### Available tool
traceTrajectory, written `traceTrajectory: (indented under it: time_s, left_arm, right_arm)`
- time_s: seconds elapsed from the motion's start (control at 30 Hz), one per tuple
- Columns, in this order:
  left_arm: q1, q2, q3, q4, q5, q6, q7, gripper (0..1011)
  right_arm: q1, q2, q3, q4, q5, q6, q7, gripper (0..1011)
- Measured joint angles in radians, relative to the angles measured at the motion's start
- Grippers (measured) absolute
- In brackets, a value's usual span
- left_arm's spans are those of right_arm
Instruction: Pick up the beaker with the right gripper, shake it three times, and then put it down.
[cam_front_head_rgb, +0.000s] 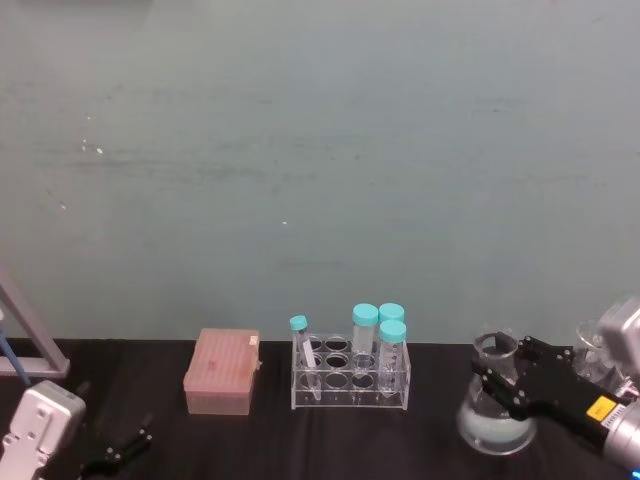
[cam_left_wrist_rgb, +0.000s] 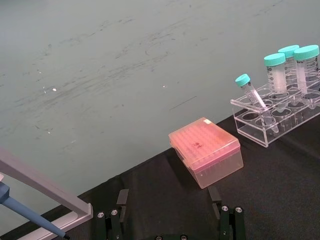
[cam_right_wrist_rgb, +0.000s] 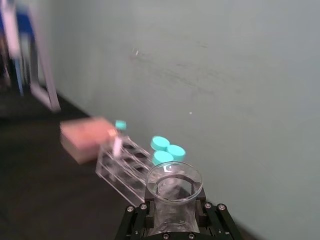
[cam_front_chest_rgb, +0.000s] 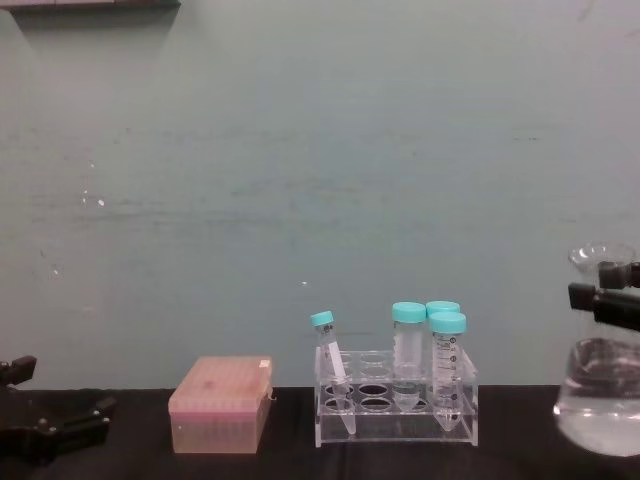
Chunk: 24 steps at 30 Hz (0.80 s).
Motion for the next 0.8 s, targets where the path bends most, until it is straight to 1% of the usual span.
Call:
traceTrajectory:
  time_s: [0.03,0.07,0.13,0.17,0.27,0.33,0.43,0.57,0.7,0.8]
  left_arm:
    - [0.0,0.0,0.0,0.0,0.0,0.0,0.0,1000]
    - [0.0,0.0,0.0,0.0,0.0,0.0,0.0,1000]
    - [0.0,0.0,0.0,0.0,0.0,0.0,0.0,1000]
    - [0.0,0.0,0.0,0.0,0.0,0.0,0.0,1000]
    - [0.0,0.0,0.0,0.0,0.0,0.0,0.0,1000]
    - [0.0,0.0,0.0,0.0,0.0,0.0,0.0,1000]
    - [0.0,0.0,0.0,0.0,0.0,0.0,0.0,1000]
    - [0.0,0.0,0.0,0.0,0.0,0.0,0.0,1000]
    - [0.0,0.0,0.0,0.0,0.0,0.0,0.0,1000]
    - [0.0,0.0,0.0,0.0,0.0,0.0,0.0,1000]
  right_arm:
    - [-0.002,-0.012,0.013,0.0,0.041,0.027,0.01,450]
    - [-0.006,-0.031,0.035,0.0,0.112,0.077,0.024,450]
    - [-0.01,-0.047,0.052,-0.001,0.171,0.121,0.034,450]
    - [-0.013,-0.057,0.063,-0.002,0.215,0.155,0.039,450]
    - [-0.019,-0.063,0.07,-0.007,0.258,0.19,0.041,450]
    - [-0.021,-0.062,0.068,-0.011,0.272,0.203,0.04,450]
    - [-0.022,-0.058,0.062,-0.014,0.278,0.21,0.037,450]
    - [-0.023,-0.045,0.046,-0.021,0.277,0.211,0.026,450]
    - [-0.024,-0.038,0.037,-0.027,0.279,0.209,0.019,450]
    - [-0.024,-0.038,0.037,-0.027,0.279,0.209,0.019,450]
